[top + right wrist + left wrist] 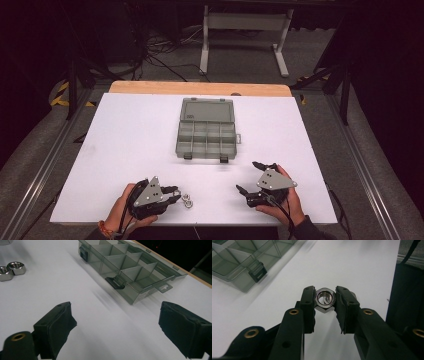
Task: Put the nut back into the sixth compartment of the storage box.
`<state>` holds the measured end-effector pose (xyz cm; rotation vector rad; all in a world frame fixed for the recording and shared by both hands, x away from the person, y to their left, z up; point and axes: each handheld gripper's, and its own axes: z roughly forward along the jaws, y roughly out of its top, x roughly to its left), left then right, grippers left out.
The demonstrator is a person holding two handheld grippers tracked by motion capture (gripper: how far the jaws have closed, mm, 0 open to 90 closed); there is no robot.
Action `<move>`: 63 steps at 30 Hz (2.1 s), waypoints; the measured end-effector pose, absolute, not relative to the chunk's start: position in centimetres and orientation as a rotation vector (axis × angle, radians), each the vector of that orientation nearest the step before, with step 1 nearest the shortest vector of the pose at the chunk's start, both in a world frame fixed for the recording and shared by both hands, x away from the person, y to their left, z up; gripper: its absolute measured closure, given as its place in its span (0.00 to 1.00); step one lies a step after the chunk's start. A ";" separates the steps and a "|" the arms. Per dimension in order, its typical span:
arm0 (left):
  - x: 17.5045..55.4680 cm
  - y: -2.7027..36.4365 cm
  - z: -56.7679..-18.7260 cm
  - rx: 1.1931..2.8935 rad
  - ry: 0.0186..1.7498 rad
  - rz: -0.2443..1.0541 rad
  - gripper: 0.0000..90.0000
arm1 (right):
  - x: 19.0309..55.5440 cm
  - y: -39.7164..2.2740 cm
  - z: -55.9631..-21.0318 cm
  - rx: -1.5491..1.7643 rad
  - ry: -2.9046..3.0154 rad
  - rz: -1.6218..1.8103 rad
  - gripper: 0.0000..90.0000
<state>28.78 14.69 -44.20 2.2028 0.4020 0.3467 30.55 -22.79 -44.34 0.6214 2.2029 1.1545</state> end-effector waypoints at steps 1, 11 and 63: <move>28.8 14.8 -44.1 2.196 0.408 0.348 0.78 | 30.6 -22.8 -44.3 0.622 2.202 1.155 0.14; 29.0 15.0 -43.8 2.186 0.415 0.374 0.78 | 30.5 -22.9 -44.3 0.619 2.198 1.158 0.14; 33.6 13.8 -41.3 2.097 0.457 0.463 0.78 | 30.5 -22.9 -44.2 0.623 2.185 1.175 0.11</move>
